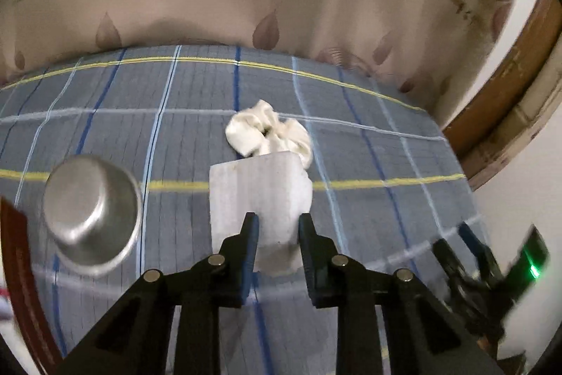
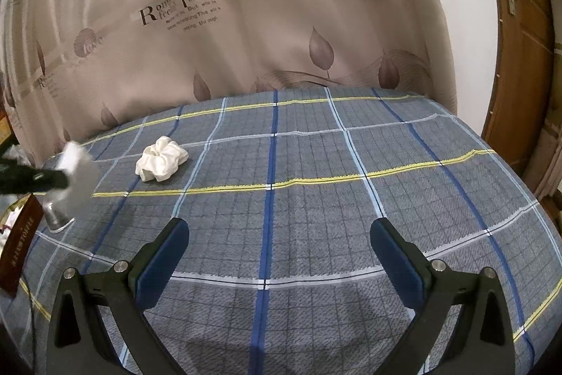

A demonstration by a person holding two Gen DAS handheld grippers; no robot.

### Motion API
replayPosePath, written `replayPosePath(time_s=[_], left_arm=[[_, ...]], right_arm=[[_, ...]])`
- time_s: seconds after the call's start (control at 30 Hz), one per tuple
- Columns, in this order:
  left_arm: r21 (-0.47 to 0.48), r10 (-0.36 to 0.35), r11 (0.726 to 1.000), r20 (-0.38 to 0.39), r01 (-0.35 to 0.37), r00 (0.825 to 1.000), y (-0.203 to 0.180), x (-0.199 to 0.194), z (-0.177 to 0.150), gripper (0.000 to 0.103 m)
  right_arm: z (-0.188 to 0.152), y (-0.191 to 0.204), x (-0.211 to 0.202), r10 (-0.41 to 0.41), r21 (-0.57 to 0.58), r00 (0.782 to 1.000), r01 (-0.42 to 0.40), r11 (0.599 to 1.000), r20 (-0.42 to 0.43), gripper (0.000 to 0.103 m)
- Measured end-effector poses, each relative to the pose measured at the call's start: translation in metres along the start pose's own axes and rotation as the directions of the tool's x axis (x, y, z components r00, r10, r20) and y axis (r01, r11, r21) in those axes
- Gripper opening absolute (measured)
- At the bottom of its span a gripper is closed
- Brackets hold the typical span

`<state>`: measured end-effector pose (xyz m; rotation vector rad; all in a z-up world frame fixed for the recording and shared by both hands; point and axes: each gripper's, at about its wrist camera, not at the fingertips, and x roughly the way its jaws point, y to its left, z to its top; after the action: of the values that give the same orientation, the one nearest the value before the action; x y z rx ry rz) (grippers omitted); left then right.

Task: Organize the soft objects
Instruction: 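Lift the white square pad with the left gripper and hold it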

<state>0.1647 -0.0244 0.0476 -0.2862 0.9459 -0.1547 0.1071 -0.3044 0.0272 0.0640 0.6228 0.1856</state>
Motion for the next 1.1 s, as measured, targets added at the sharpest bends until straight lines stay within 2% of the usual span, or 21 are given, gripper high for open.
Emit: replayPosePath(time_s=[0.17,0.33,0.4,0.53,0.67,0.87,0.93,1.0,1.1], left_arm=[[-0.006,0.002,1.0,-0.029,-0.002,1.0,-0.004,-0.021,-0.036,0.024],[0.019,0.068,0.998,-0.057,-0.067,0.996,0.003,-0.026,-0.062,0.025],[0.058,0.108,0.993,-0.067,-0.104,0.992,0.002,-0.024,-0.07,0.027],[0.12,0.122,0.986,-0.057,-0.114,0.991,-0.004,-0.022,-0.076,0.032],[0.163,0.166,0.974,-0.048,-0.156,0.985,-0.01,-0.02,-0.075,0.046],[0.141,0.089,0.987,-0.104,-0.074,0.991,0.005,-0.022,-0.06,0.054],[0.136,0.071,0.989,-0.134,-0.052,0.988,0.012,-0.018,-0.056,0.055],[0.148,0.011,0.989,-0.173,0.015,0.985,0.017,-0.011,-0.053,0.055],[0.189,0.002,0.981,-0.22,0.041,0.976,0.026,0.008,-0.047,0.055]], right_arm=[[0.0,0.0,0.005,0.009,-0.003,1.0,-0.01,1.0,-0.023,0.102],[-0.001,0.003,0.008,0.012,-0.013,0.999,-0.013,1.0,-0.042,0.102],[-0.001,0.003,0.009,0.008,-0.013,0.999,-0.009,1.0,-0.048,0.102],[-0.002,0.003,0.011,0.003,-0.017,0.999,-0.004,1.0,-0.054,0.102],[-0.001,0.003,0.011,0.005,-0.017,0.998,-0.006,1.0,-0.055,0.102],[-0.001,0.003,0.011,0.006,-0.017,0.999,-0.007,1.0,-0.051,0.102],[-0.001,0.002,0.011,0.007,-0.016,0.999,-0.008,1.0,-0.048,0.102],[-0.001,0.002,0.011,0.007,-0.016,0.999,-0.008,1.0,-0.045,0.102],[-0.001,0.002,0.01,0.009,-0.015,0.999,-0.01,1.0,-0.039,0.102]])
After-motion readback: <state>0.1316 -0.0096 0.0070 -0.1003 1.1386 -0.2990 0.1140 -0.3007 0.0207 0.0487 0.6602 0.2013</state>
